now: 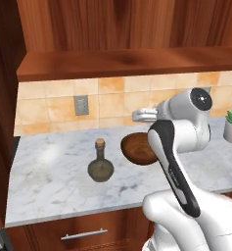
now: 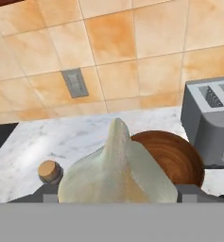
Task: Retrieve the bottle and the shaker from the cabinet and place them next to the mixing bowl on the counter. Then add garlic from the fridge to the mixing bowl.
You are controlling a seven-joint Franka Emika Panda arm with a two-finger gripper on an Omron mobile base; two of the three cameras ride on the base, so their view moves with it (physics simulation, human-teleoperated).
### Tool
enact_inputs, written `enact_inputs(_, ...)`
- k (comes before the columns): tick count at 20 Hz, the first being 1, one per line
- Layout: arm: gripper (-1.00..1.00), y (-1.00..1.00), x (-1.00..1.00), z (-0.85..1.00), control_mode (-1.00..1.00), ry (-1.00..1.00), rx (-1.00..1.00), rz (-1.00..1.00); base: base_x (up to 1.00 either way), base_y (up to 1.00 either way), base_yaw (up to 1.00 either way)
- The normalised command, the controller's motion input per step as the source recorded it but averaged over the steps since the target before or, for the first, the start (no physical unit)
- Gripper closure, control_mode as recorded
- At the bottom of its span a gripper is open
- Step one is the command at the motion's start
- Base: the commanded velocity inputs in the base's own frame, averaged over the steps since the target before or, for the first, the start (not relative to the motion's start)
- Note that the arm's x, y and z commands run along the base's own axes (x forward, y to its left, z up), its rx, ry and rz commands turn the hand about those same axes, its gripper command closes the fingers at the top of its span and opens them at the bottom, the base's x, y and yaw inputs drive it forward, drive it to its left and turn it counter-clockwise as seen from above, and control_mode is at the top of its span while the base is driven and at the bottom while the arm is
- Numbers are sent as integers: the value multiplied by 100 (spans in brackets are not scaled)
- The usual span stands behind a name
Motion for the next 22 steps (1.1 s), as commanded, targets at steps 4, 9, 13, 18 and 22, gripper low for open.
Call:
enact_inputs(4,100,-29,40,-48,-100,27,-1,0,0,0,0)
enact_inputs(9,100,-16,22,-50,-100,10,0,0,0,0,0)
enact_inputs(13,100,-4,10,-45,-100,1,-1,0,0,0,0)
enact_inputs(18,100,0,38,-48,-100,1,-7,0,0,0,0)
enact_inputs(22,100,0,51,-41,-100,7,-6,0,0,0,0)
